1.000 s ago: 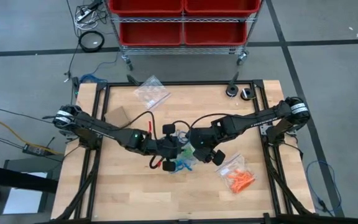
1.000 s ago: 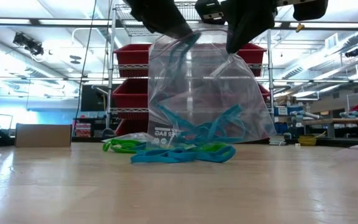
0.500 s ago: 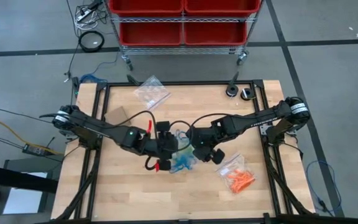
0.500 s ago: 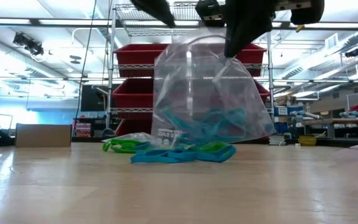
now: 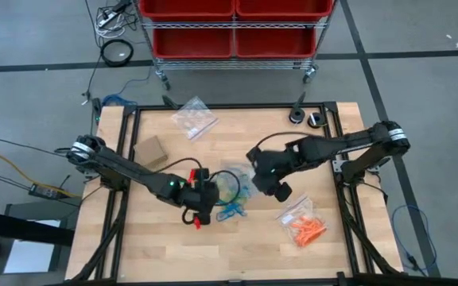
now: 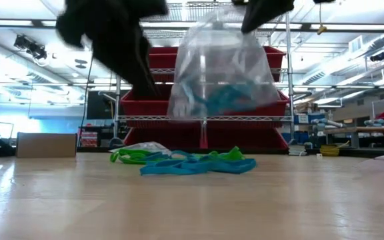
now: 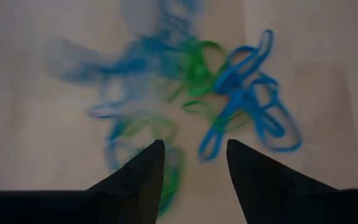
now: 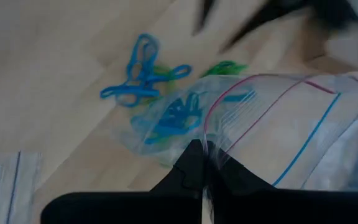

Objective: Sort rubber bands
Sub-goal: Put the blue rubber band into the transparent zip bag

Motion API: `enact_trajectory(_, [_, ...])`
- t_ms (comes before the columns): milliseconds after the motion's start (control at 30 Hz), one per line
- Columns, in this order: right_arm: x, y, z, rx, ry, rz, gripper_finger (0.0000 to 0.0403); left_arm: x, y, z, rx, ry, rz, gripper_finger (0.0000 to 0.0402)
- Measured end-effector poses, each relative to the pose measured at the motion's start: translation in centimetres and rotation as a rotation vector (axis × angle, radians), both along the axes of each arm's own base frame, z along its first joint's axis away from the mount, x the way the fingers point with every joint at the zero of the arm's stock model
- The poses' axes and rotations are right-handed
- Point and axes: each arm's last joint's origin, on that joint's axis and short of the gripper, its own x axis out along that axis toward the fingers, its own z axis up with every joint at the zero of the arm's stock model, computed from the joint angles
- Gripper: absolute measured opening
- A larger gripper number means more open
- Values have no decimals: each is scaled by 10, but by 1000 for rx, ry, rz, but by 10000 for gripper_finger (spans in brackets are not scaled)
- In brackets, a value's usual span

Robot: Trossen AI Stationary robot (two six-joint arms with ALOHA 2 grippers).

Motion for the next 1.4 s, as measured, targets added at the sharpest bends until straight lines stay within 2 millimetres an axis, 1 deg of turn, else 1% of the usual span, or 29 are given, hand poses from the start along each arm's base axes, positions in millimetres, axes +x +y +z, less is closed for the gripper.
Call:
enact_trajectory(100, [-12,-8,17,43,-57,-32,0,-4,3,-32,-100,-98,-22,183])
enact_trajectory(200, [-22,-14,29,141,-87,-38,0,-15,11,-59,-162,-140,8,179])
enact_trajectory(300, [-26,-17,33,197,-96,-28,0,-25,20,-77,-189,-176,21,172])
enact_trajectory(367, [-25,-18,34,215,-97,-19,0,-29,25,-83,-209,-204,22,167])
enact_trajectory(433, [-23,-18,33,226,-98,-11,0,-29,30,-86,-238,-232,14,164])
enact_trajectory(567, [-18,-16,28,237,-83,1,0,-30,41,-91,-264,-207,-4,161])
enact_trajectory(633, [-14,-16,25,241,-75,4,0,-27,45,-94,-275,-205,-11,161])
enact_trajectory(733, [-11,-15,21,245,-56,7,0,-21,50,-105,-302,-189,-25,161])
enact_trajectory(833, [-10,-15,19,244,-47,5,0,-13,52,-115,-344,-208,-49,160])
enact_trajectory(933, [-10,-15,19,244,-47,5,0,-5,52,-124,-347,-182,-54,154])
enact_trajectory(1000, [-11,-15,19,244,-48,5,0,-1,51,-127,-333,-177,-70,133])
enact_trajectory(1033, [-11,-15,20,244,-49,5,0,0,50,-127,-324,-172,-79,115])
enact_trajectory(1133, [-11,-15,20,251,-51,8,0,2,48,-125,-286,-130,-120,33])
enact_trajectory(1167, [-11,-15,20,253,-50,10,0,2,47,-124,-276,-108,-130,18])
enact_trajectory(1267, [-11,-15,20,261,-48,15,0,3,43,-122,-240,-71,-148,7])
enact_trajectory(1333, [-11,-15,20,271,-46,19,0,2,40,-117,-233,-60,-157,5])
enact_trajectory(1400, [-11,-14,20,276,-45,22,0,1,37,-106,-228,-62,-169,3])
